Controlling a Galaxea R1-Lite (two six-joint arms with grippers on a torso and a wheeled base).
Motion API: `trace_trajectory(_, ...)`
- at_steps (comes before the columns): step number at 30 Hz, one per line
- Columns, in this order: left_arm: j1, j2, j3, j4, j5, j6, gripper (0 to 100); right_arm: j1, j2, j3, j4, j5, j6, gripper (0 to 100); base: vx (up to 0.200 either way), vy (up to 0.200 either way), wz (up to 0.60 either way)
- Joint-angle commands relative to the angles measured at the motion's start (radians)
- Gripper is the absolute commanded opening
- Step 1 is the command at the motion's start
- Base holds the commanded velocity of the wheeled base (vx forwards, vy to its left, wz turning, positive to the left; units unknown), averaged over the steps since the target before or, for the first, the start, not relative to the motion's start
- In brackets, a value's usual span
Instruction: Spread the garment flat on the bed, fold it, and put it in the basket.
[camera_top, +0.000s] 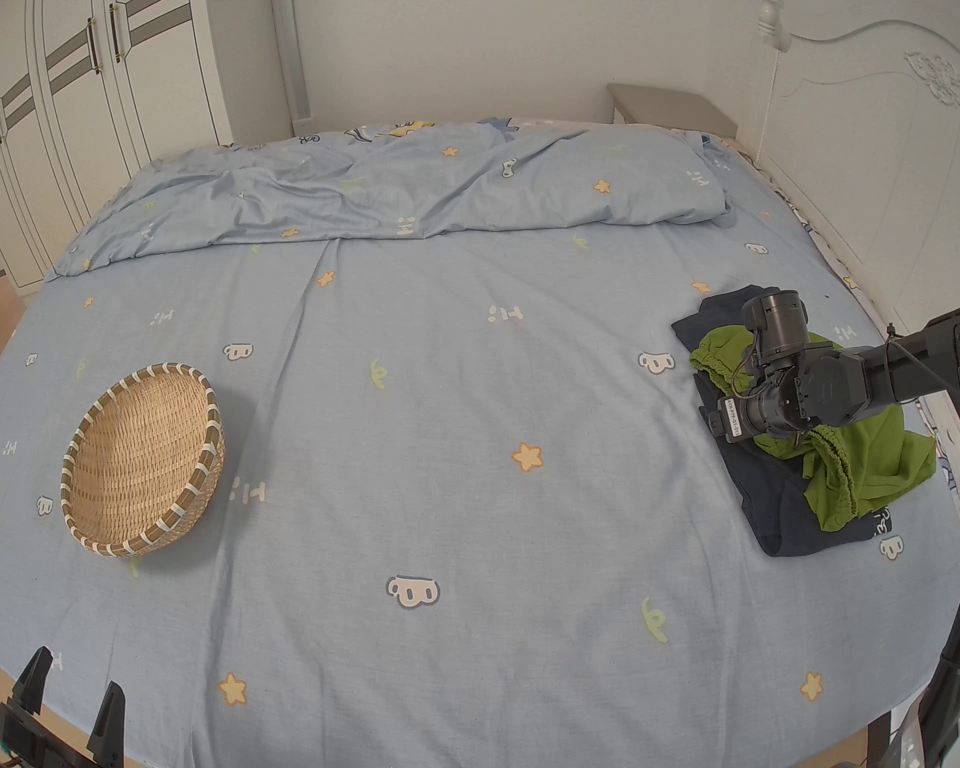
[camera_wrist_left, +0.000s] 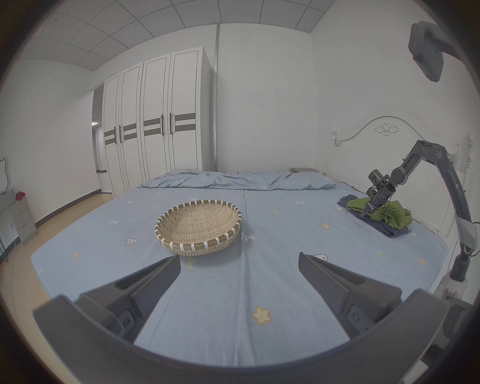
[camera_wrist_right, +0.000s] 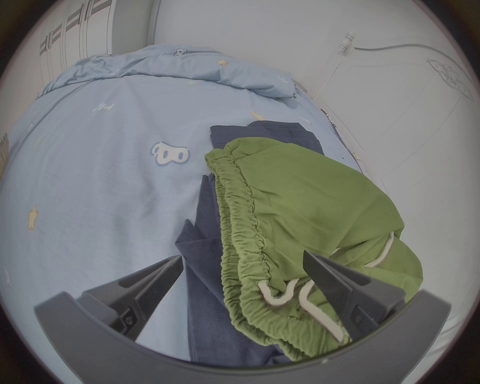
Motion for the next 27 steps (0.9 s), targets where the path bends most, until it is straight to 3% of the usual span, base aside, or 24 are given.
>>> trace_trajectory(1, 0.000, -0.016, 0.016, 0.000, 0.000, 0.000, 100, -0.002, 0.019, -0.009, 0.002, -0.004, 0.000, 100, 0.000, 0.000, 0.00)
trace_trajectory(16, 0.000, -0.016, 0.016, 0.000, 0.000, 0.000, 100, -0.039, 0.022, -0.007, 0.001, -0.021, -0.005, 100, 0.000, 0.000, 0.00)
trace_trajectory(17, 0.000, -0.016, 0.016, 0.000, 0.000, 0.000, 100, -0.039, 0.021, -0.009, 0.001, -0.021, -0.005, 0, 0.000, 0.000, 0.00)
trace_trajectory(27, 0.000, -0.016, 0.016, 0.000, 0.000, 0.000, 100, -0.035, 0.021, -0.015, 0.005, -0.021, -0.005, 0, 0.000, 0.000, 0.00)
